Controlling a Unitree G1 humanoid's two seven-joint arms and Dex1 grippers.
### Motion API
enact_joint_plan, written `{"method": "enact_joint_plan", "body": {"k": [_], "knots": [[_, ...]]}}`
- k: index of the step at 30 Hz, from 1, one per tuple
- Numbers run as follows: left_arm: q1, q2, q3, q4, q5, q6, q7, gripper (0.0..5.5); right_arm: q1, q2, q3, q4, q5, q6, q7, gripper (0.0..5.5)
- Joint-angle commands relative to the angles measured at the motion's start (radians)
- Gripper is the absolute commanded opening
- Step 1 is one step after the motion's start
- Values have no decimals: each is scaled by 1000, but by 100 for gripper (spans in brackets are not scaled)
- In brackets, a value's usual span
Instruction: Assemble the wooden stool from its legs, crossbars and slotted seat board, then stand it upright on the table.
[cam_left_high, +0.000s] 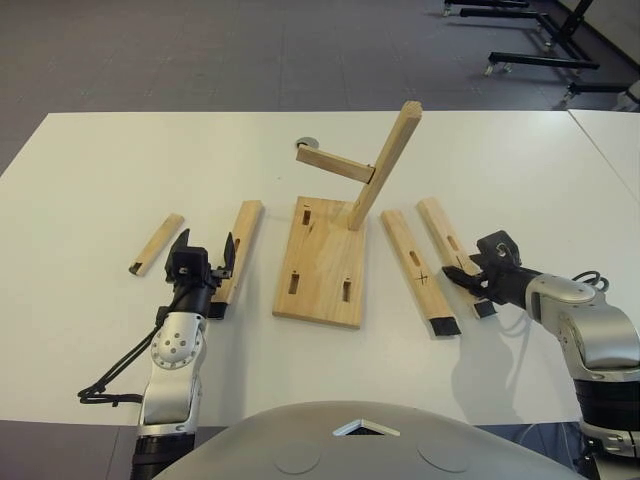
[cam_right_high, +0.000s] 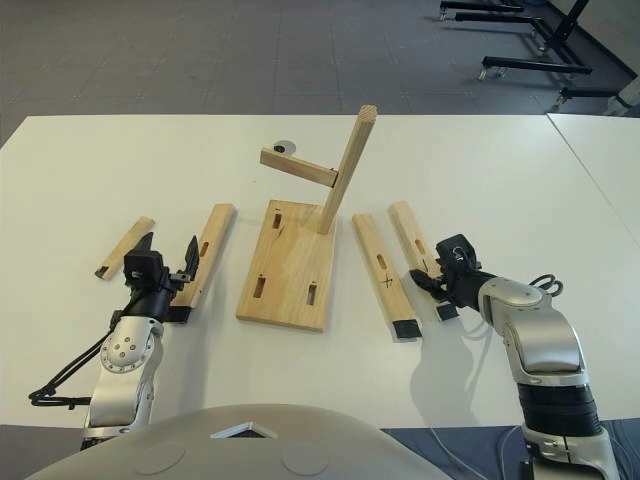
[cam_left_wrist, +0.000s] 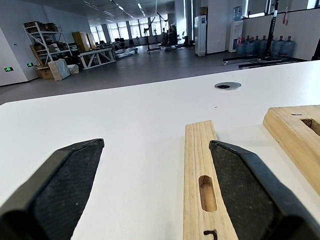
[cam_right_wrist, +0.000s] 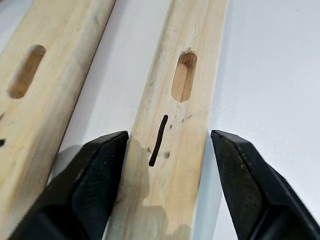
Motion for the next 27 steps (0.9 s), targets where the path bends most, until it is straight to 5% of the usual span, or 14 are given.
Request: {"method": "enact_joint_plan", "body": {"k": [1,10,18,22,27], "knots": [[-6,6,8,-18,-7,11,-4,387,-49,37,-14,70,-15,83,-74,229],[-37,26,57,-5,-75,-22,-42,387,-300,223,-84,199,-28,-220,-239,206],[-121,60,139,-58,-344,35,-187,387,-577,255,-175,448,-4,-616,-264,206],[-200,108,218,-153,-600,107,-272,387,-722,336,-318,439,276,-579,-224,205],[-234,221,280,-294,-1073,290,-429,387,-729,313,-274,144,710,-317,22,205]]}}
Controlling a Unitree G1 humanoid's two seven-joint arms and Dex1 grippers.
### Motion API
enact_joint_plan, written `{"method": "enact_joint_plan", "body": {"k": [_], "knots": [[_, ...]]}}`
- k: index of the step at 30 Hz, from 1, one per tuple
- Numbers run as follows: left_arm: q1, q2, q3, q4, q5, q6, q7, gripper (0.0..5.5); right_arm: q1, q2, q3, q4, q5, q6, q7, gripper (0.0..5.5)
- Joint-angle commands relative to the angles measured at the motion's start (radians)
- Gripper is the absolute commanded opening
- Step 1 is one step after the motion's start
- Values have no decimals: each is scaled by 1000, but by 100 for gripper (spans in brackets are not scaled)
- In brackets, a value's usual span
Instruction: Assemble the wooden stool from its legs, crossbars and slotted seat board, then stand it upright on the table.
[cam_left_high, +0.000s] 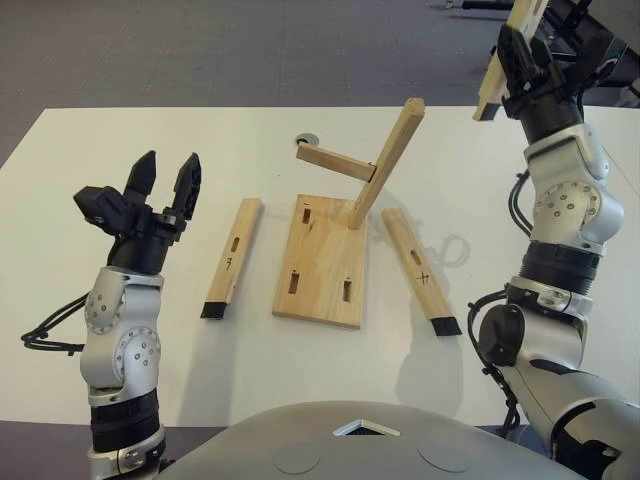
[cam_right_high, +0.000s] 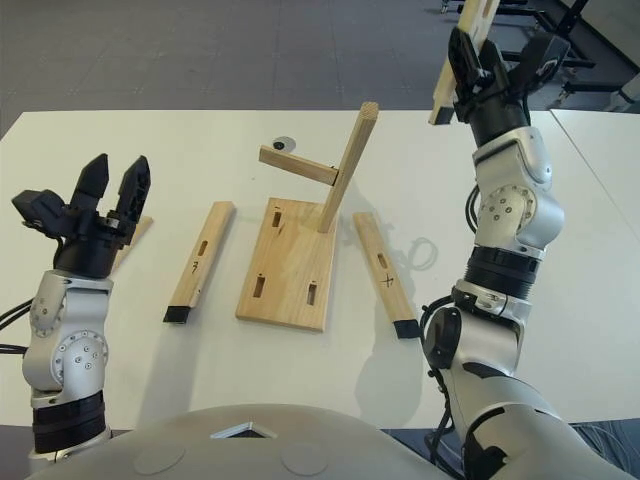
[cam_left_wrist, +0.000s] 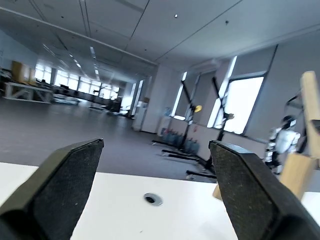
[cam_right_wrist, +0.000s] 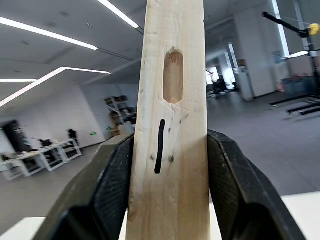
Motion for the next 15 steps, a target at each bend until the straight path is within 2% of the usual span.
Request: {"method": "enact_joint_plan", "body": {"k": [1,5,7,9,11,15], "knots": [[-5,112,45,-115,-360,154,-136,387,1,-56,59,-243,320,224,197,205],[18,222,63,-153,-486,239,-261,387,25,-98,64,-341,582,388,173,205],[15,245,55,-154,-507,264,-280,387,61,-113,93,-397,632,415,174,205],[-2,256,32,-151,-534,294,-287,387,114,-130,155,-441,591,415,215,205],[-29,285,-20,-164,-493,324,-307,387,181,-142,250,-460,487,378,292,205],[-127,321,-51,-122,-492,368,-309,387,264,-153,413,-467,289,270,416,205]]}}
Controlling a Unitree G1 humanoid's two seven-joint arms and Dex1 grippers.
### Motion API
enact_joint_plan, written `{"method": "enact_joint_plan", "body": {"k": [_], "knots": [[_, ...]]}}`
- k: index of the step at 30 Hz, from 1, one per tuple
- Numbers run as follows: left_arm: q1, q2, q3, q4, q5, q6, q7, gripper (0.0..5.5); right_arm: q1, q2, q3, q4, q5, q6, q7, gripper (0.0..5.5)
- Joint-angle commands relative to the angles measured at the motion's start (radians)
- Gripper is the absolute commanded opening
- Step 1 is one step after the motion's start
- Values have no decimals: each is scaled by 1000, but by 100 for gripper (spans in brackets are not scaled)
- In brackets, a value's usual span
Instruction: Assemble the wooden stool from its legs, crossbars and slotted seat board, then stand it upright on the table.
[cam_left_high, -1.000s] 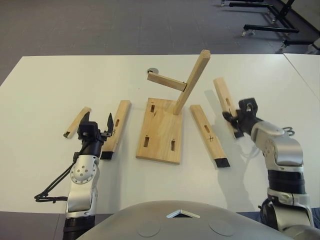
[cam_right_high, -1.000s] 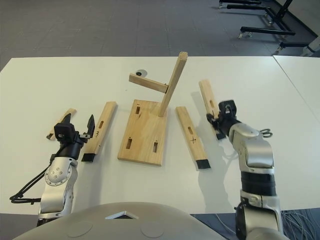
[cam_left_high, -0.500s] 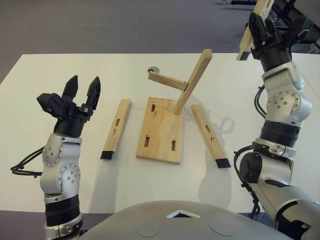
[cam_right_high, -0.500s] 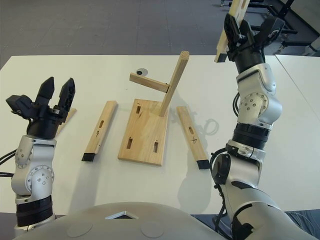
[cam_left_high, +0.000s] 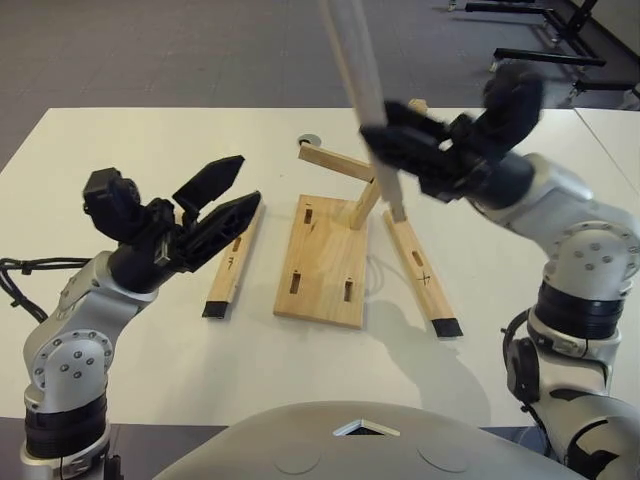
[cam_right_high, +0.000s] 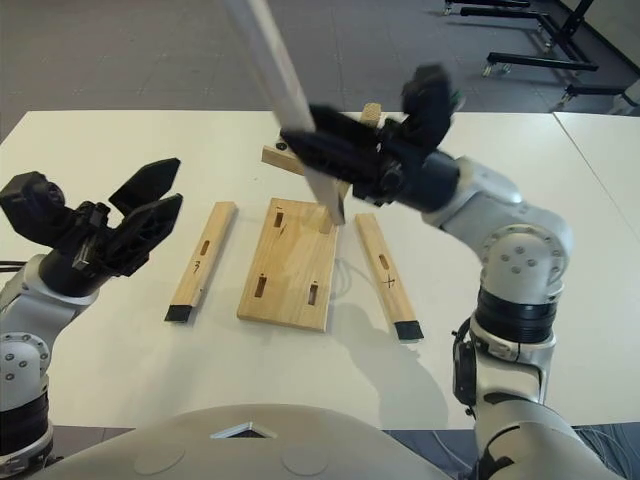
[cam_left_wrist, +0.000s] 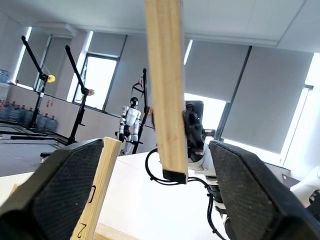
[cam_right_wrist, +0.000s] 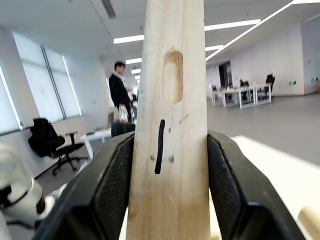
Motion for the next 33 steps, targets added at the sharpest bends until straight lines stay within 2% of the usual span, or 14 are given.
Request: {"method": "enact_joint_plan", "body": {"k": [1,5,11,18,24,33], "knots": [[-99,45,-36,39,28,44,-12,387,50,-11,128,-15,-151,-96,100,205],[-171,43,-55,83,21,74,-12,387,62,8,213,-16,-218,-144,159,205],[-150,46,-89,53,4,119,-58,387,62,65,226,-41,-155,-109,131,205],[-154,-10,-38,50,-118,101,-31,387,76,30,247,-42,-179,-107,158,205],[-148,-18,-54,49,-145,119,-23,387,65,26,251,-33,-199,-124,171,205],[-135,-26,-61,62,-118,112,-19,244,52,32,244,-26,-211,-123,180,205]]}}
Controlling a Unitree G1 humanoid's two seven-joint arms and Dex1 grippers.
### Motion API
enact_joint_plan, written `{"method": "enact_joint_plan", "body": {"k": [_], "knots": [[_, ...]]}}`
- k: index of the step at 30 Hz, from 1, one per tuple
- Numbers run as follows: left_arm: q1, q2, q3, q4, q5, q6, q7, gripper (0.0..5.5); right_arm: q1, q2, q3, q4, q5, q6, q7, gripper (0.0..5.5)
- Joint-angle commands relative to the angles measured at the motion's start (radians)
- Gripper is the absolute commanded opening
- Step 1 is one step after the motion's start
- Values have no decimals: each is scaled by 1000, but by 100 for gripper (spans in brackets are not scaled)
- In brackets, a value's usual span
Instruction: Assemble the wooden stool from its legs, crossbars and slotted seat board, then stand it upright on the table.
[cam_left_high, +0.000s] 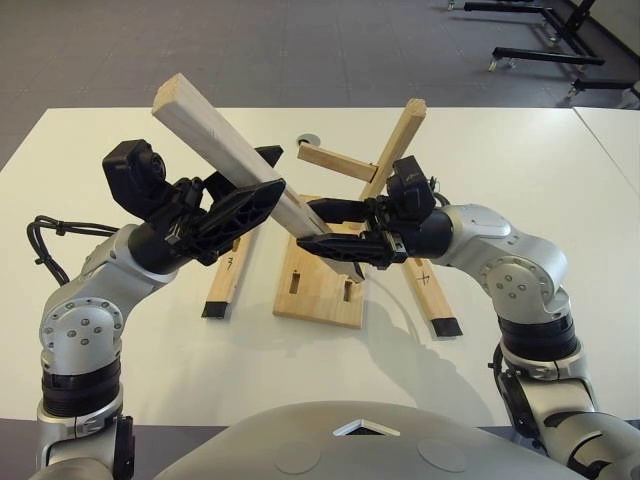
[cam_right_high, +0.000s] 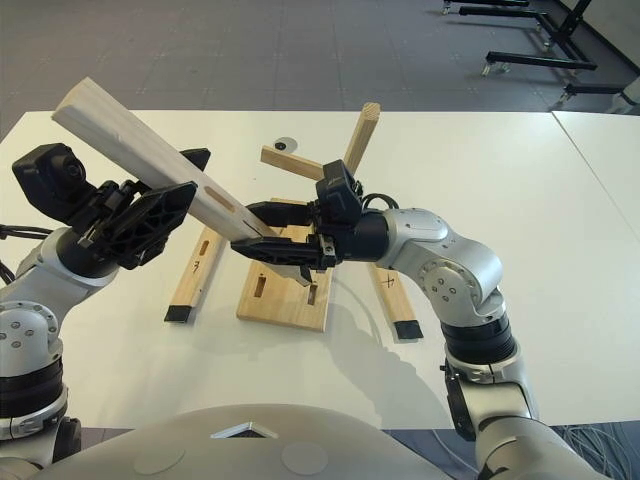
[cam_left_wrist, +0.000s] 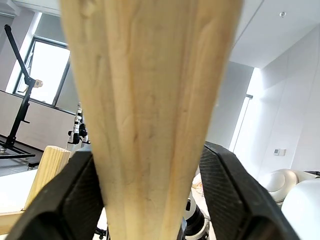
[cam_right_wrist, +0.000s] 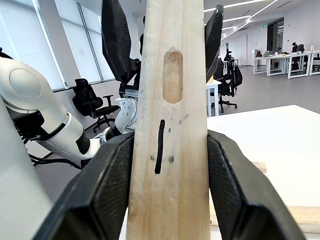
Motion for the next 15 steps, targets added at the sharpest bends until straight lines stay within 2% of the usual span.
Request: {"method": "enact_joint_plan", "body": {"k": [1,3,9,14,15], "knots": [[9,-1,-4,2,16,4,-5,223,-21,2,-2,3,-14,-9,-6,205],[11,-3,2,6,19,0,-10,205,-22,4,0,5,-22,-12,-5,205],[25,-27,-2,31,78,-31,-14,205,-16,11,0,15,-63,-54,-3,205],[36,-37,-4,56,141,-53,-39,203,-9,-13,10,25,-71,-11,-12,205],[38,-38,-2,63,150,-56,-45,203,-5,-21,8,24,-66,-2,-5,243]]}}
